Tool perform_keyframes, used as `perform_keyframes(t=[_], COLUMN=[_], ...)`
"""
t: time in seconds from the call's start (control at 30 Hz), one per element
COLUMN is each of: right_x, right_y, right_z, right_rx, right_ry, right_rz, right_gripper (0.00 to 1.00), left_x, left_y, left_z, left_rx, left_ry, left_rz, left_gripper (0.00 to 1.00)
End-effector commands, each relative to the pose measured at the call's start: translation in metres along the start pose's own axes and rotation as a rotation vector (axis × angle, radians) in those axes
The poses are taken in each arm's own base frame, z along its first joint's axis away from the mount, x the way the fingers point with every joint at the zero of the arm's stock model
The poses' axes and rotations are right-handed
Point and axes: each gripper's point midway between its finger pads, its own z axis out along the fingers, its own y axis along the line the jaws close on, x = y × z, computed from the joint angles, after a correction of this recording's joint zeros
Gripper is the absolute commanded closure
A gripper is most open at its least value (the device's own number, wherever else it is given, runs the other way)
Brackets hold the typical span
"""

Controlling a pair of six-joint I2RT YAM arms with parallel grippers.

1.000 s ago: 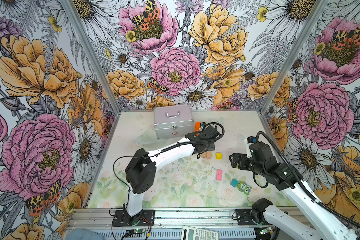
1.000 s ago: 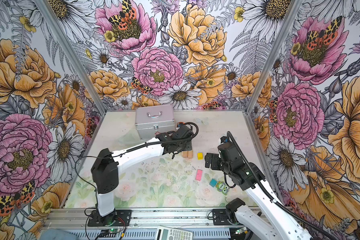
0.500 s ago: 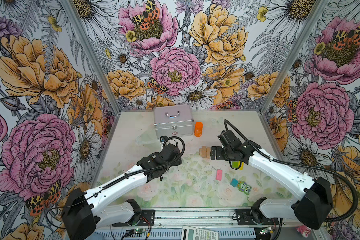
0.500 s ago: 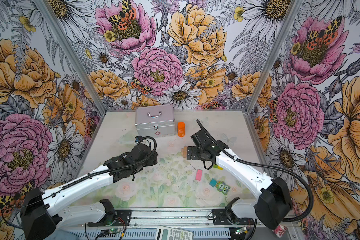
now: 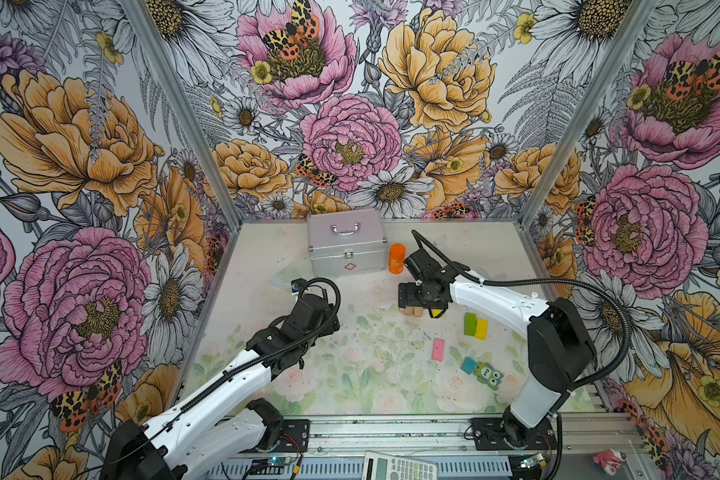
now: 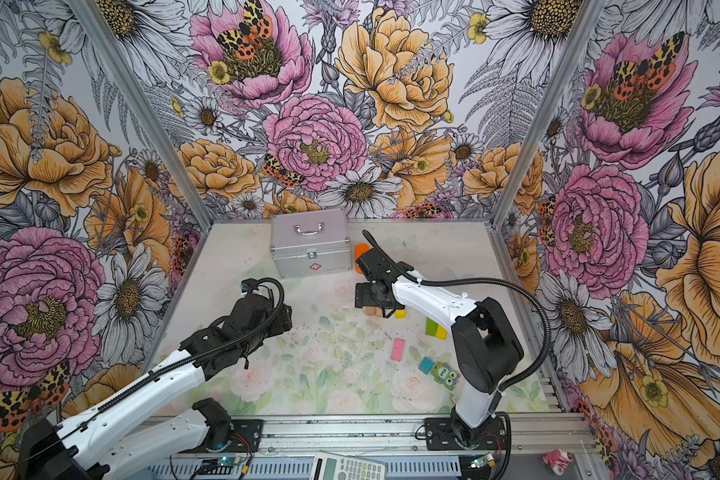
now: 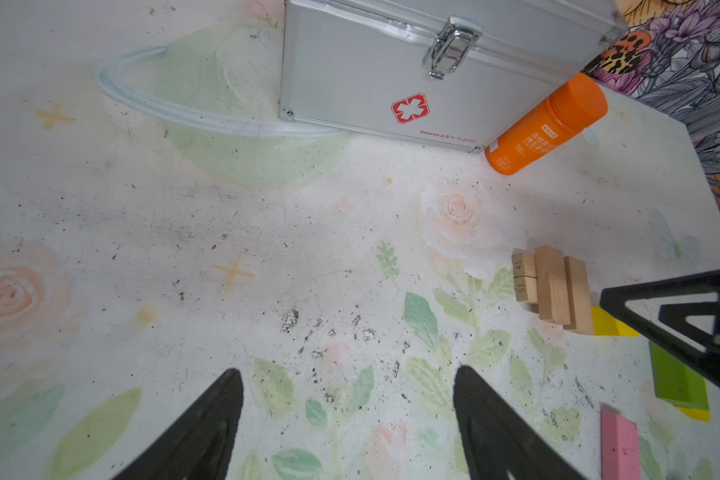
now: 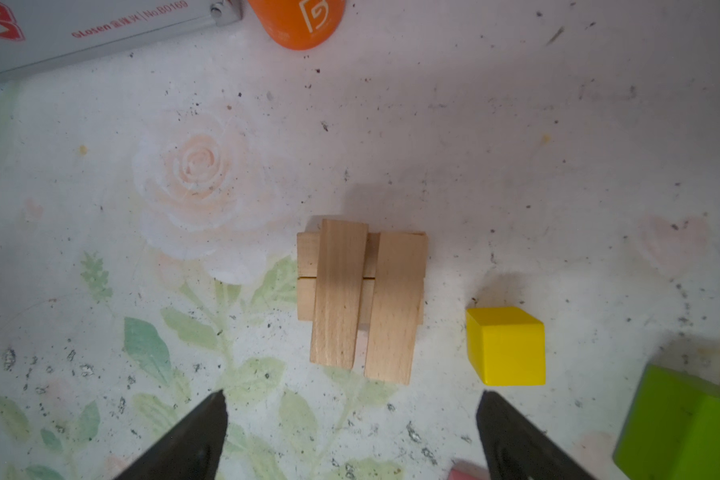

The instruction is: Build the wood block tower

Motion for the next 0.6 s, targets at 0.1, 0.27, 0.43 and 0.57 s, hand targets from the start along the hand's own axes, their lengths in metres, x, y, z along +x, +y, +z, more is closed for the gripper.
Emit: perform_keyframes(t=[0.1, 0.27, 0.43, 0.57], right_x=[-0.017, -0.019, -0.018, -0.019], right_y=[0.007, 0.002, -0.002, -0.001], right_z=[0.015, 0.028, 0.039, 0.045], right_rx=[-0.006, 0.004, 0.005, -0.001], right_ry=[-0.006, 0.014, 0.032, 0.042], right_rz=[0.014, 0.03, 0.038, 0.039], right_gripper=[0.14, 0.21, 0.21, 0.21], left_x=[0.0, -0.001, -0.006, -0.006], left_y=[0.004, 0.008, 0.007, 0.007], left_z=[0.001, 0.002, 0.005, 0.008], left_rx=[0.039, 0.036, 0.031, 0.026], left_ry=[0.011, 0.014, 0.017, 0.026], left_rz=[-0.002, -0.013, -0.008, -0.006], left_gripper=[0.19, 0.19, 0.19, 0.19])
